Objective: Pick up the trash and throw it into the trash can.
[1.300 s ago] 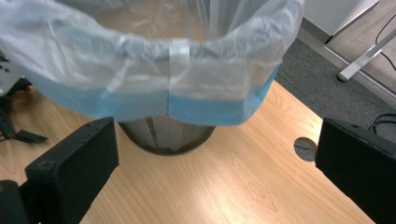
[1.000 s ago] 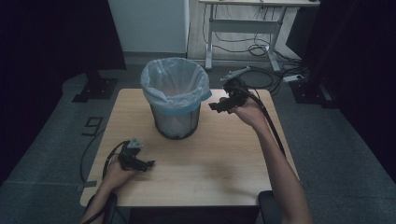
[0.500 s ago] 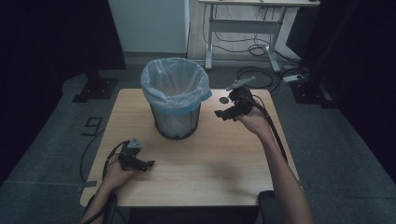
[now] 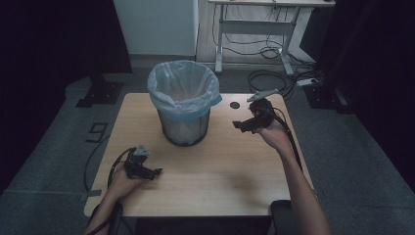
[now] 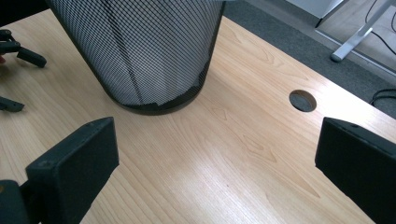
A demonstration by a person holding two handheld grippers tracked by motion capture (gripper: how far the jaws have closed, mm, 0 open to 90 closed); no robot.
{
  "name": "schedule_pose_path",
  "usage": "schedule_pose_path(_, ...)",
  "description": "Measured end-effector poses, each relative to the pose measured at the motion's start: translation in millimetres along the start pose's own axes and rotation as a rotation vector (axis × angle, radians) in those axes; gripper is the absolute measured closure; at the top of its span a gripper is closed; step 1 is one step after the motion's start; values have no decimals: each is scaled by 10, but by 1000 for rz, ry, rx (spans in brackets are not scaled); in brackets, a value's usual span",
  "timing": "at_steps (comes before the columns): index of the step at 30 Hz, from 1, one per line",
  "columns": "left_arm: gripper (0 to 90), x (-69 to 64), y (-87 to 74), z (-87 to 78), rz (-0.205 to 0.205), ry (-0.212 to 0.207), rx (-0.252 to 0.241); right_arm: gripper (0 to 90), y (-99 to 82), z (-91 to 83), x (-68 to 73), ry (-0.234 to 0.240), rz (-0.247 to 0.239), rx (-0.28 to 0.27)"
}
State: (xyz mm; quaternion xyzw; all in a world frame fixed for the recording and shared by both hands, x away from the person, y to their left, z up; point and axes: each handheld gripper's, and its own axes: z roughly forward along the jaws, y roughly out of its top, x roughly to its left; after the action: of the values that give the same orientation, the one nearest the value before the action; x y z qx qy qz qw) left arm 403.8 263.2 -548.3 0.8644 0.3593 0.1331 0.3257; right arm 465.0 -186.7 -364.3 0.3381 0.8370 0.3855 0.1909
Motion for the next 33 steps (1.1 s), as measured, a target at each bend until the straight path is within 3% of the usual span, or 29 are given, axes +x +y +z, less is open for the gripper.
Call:
schedule_pose_path(20,0,-4,0,0,-1,2,0,0,-388,-193,-109,-55,30,-12)
schedule_pose_path(33,0,-4,0,1,-2,2,0,9,-741,-162,-105,-79,42,-1)
